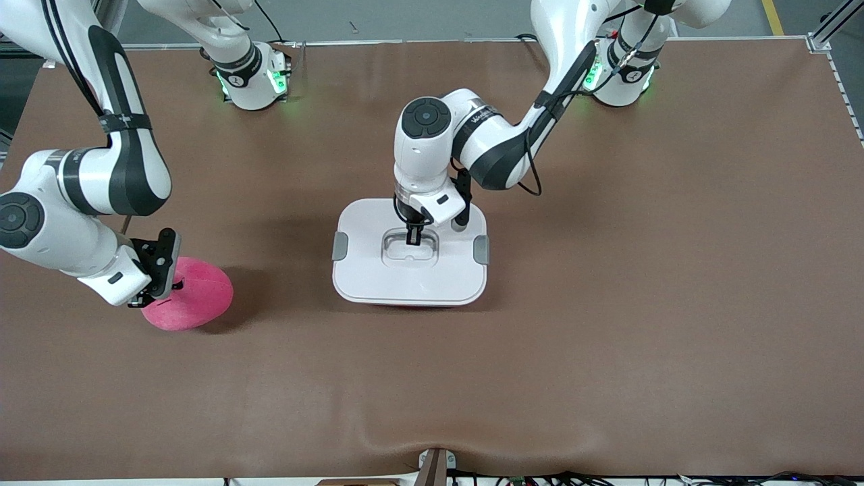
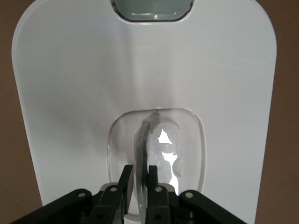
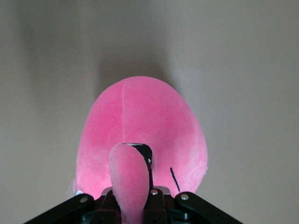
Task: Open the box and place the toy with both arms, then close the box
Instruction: 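Lift the pink plush off the table with the right gripper, then lift the lid off with the left gripper while the right gripper carries the plush, then lower the pink plush into the pink box base with the right gripper, then open the right gripper and withdraw it from the plush in the box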
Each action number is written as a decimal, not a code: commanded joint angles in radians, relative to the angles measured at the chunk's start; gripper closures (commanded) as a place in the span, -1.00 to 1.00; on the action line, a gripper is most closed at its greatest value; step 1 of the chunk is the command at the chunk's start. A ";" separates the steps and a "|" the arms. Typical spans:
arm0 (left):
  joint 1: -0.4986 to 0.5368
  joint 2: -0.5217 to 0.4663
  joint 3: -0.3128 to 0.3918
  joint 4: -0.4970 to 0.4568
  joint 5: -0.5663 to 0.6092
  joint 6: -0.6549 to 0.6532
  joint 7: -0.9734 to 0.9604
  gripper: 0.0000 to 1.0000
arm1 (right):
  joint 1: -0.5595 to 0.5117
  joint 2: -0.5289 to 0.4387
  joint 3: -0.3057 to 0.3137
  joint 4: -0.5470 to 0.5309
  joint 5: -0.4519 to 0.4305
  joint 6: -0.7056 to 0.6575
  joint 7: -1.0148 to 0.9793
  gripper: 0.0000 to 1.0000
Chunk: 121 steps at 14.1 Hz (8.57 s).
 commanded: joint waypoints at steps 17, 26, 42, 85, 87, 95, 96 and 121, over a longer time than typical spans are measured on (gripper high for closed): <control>0.002 -0.025 0.010 0.018 0.029 -0.007 -0.013 1.00 | 0.046 0.001 -0.006 0.201 0.202 -0.236 0.777 1.00; 0.006 -0.048 0.010 0.016 0.029 -0.010 -0.012 1.00 | 0.126 0.000 -0.004 0.204 0.208 -0.238 1.210 1.00; 0.147 -0.193 0.010 -0.004 0.049 -0.151 0.057 1.00 | 0.188 0.000 -0.004 0.266 0.299 -0.236 1.567 1.00; 0.546 -0.451 -0.021 -0.510 0.099 0.220 0.479 1.00 | 0.716 0.391 -0.007 0.345 0.243 0.046 2.270 1.00; 0.568 -0.463 -0.021 -0.522 0.005 0.221 0.583 1.00 | 0.730 0.409 -0.007 0.342 0.254 0.126 2.273 1.00; 0.588 -0.483 -0.021 -0.544 -0.109 0.232 0.692 1.00 | 0.779 0.520 -0.007 0.339 0.243 0.255 2.267 1.00; 0.588 -0.483 -0.021 -0.544 -0.109 0.234 0.692 1.00 | 0.794 0.532 -0.007 0.340 0.241 0.258 2.268 1.00; 0.577 -0.488 -0.034 -0.545 -0.109 0.234 0.677 1.00 | 0.462 0.069 -0.046 0.314 0.246 -0.213 2.025 -1.00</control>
